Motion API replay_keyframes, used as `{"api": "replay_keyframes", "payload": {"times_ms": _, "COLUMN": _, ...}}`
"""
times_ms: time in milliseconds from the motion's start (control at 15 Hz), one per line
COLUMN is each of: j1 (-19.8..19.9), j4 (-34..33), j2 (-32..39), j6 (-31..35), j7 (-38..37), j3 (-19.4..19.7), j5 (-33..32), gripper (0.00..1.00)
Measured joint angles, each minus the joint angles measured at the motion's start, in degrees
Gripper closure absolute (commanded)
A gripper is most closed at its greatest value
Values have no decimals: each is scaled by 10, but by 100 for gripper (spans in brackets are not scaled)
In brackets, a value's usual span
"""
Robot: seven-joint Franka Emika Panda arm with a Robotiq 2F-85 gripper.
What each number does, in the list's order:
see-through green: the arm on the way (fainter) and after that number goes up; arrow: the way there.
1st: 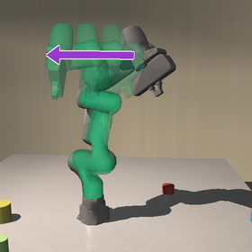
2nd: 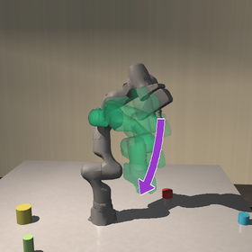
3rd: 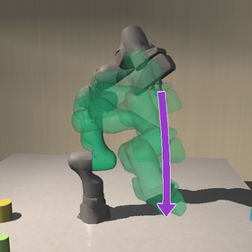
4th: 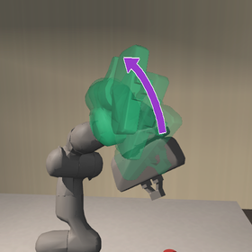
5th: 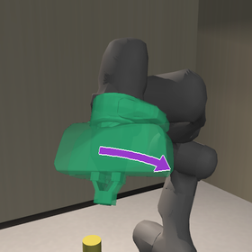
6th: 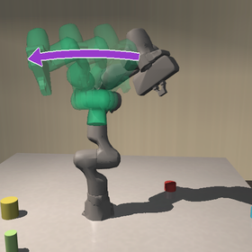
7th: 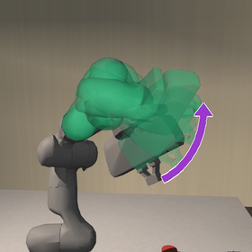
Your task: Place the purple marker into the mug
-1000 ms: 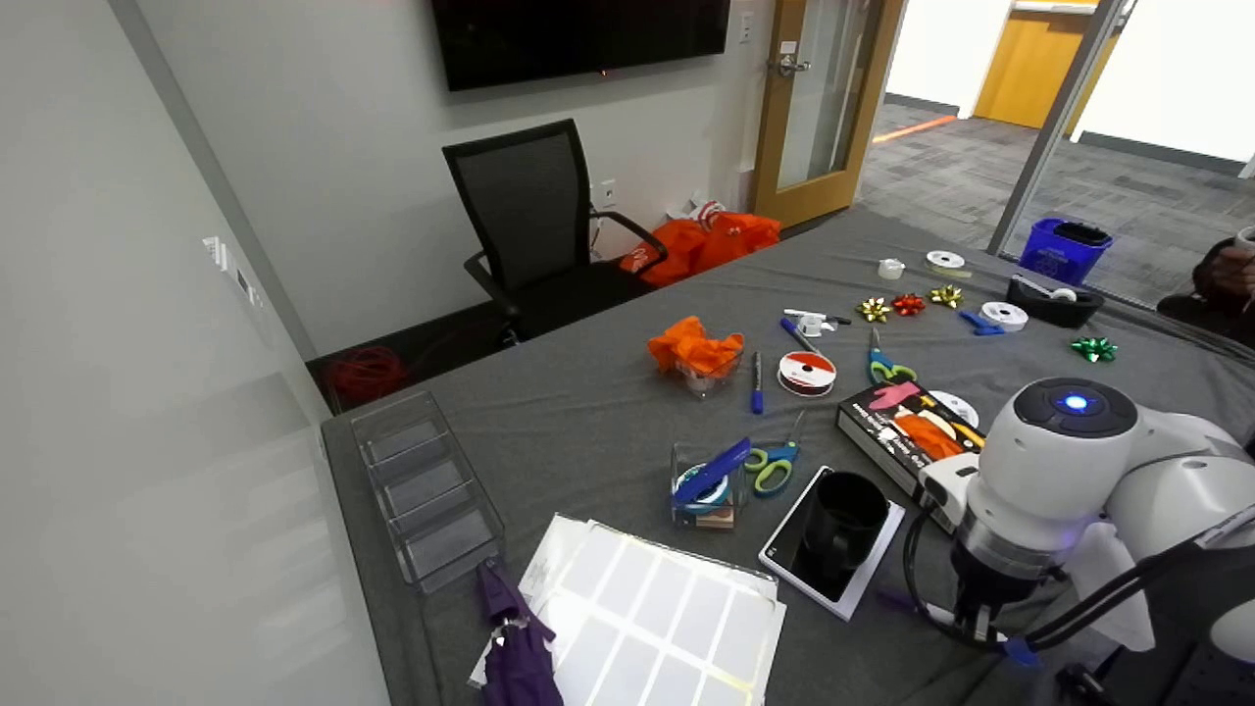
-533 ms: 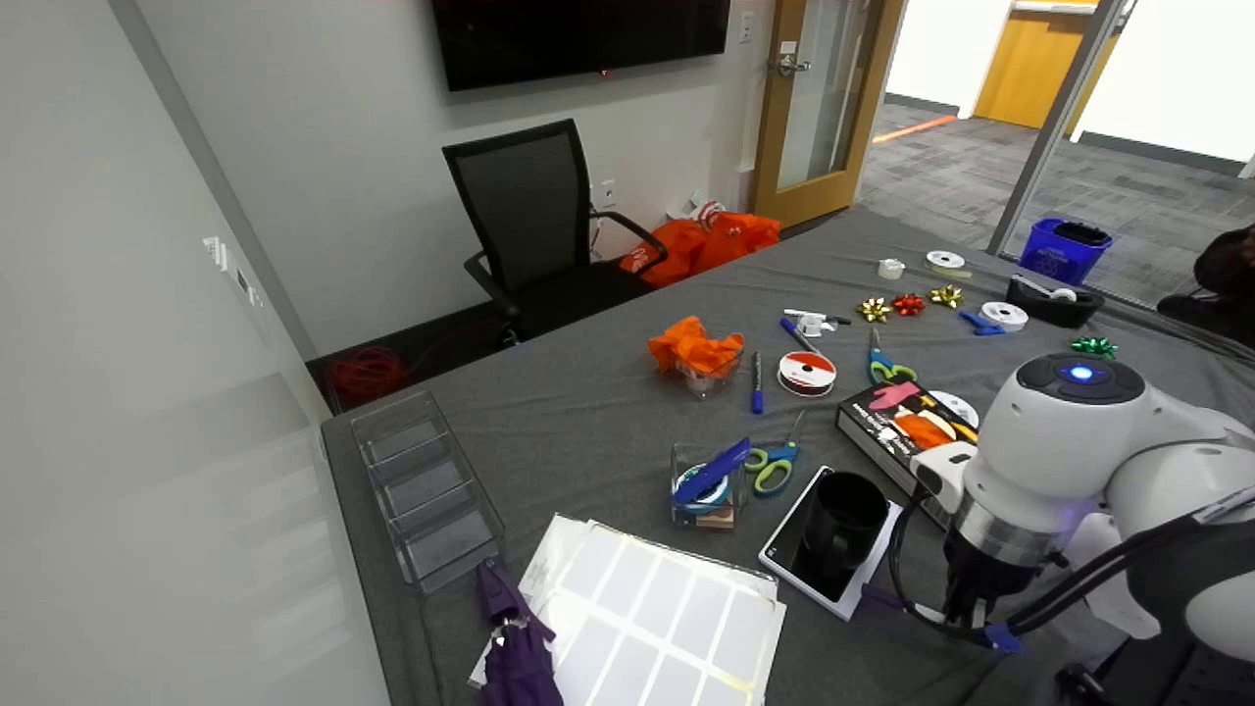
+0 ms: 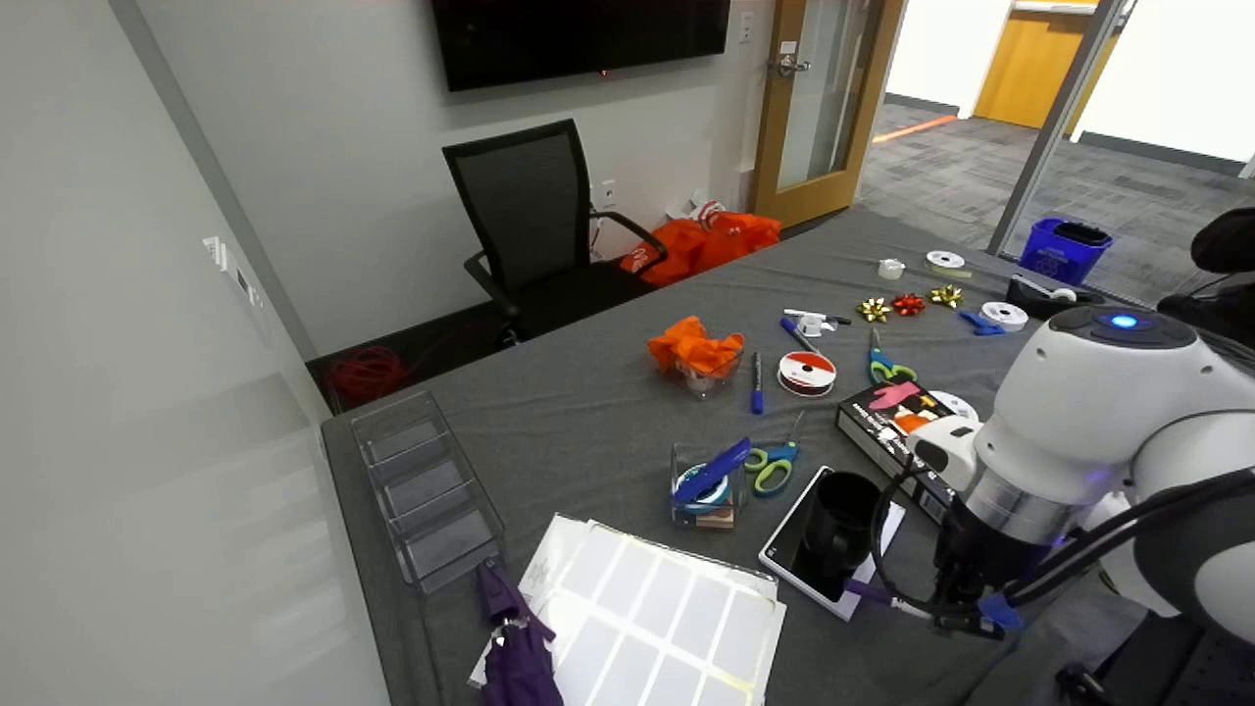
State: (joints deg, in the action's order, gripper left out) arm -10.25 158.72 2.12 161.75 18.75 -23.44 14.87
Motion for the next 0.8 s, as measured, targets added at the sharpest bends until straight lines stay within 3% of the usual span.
{"api": "replay_keyframes", "payload": {"times_ms": 267, "j1": -48, "j4": 0, "j2": -81, "j6": -49, "j7": 99, "j3": 7, "j5": 123, "gripper": 96}}
{"api": "replay_keyframes", "payload": {"times_ms": 467, "j1": -99, "j4": 0, "j2": -149, "j6": -85, "j7": 148, "j3": 57, "j5": 171, "gripper": 96}}
{"api": "replay_keyframes", "payload": {"times_ms": 800, "j1": -81, "j4": 0, "j2": -251, "j6": -152, "j7": 240, "j3": 103, "j5": 214, "gripper": 96}}
